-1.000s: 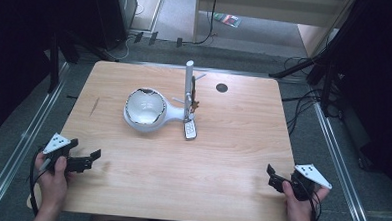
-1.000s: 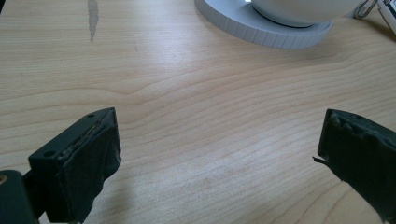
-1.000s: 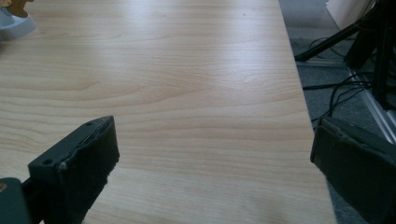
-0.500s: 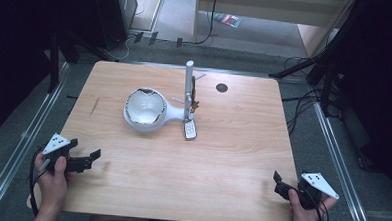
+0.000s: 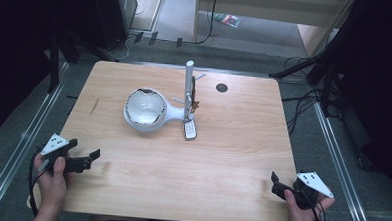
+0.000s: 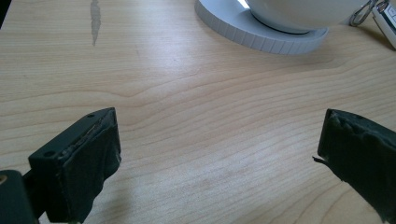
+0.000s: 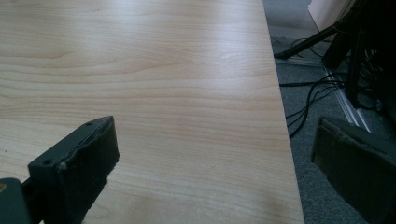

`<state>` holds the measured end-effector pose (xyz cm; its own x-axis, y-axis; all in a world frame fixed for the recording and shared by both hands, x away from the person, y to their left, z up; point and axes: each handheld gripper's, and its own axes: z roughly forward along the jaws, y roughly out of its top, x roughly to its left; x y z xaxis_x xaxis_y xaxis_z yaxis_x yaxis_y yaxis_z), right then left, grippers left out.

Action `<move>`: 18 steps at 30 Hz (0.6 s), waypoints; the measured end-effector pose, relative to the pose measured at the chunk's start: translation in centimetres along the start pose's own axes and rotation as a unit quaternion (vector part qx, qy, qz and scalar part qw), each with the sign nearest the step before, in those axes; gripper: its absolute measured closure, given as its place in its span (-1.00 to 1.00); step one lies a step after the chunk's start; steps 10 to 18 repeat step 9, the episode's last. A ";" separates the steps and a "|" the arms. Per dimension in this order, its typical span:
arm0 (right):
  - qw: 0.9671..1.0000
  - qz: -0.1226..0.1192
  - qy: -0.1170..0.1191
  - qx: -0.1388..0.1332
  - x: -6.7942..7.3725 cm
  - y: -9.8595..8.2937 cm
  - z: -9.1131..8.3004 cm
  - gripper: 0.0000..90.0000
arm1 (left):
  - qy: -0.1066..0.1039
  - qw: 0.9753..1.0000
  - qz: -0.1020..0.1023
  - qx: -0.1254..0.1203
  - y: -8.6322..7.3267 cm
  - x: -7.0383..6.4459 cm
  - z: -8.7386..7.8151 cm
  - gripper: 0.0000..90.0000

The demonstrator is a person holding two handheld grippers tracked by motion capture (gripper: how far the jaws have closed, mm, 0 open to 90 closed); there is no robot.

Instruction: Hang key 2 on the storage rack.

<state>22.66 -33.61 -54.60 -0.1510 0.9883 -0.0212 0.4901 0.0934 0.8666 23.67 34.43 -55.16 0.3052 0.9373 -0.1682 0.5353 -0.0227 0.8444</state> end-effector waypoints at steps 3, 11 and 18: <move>1.000 0.000 0.001 0.003 0.0 0.0 0.0 -0.98 | 0.000 1.000 0.000 0.000 0.0 0.0 0.0 -1.00; 1.000 0.002 0.001 0.005 0.0 0.0 0.1 -0.98 | 0.001 1.000 0.001 0.002 0.0 0.0 0.0 -1.00; 1.000 0.002 0.001 0.005 0.0 0.0 0.1 -0.98 | 0.001 1.000 0.001 0.002 0.0 0.0 0.0 -1.00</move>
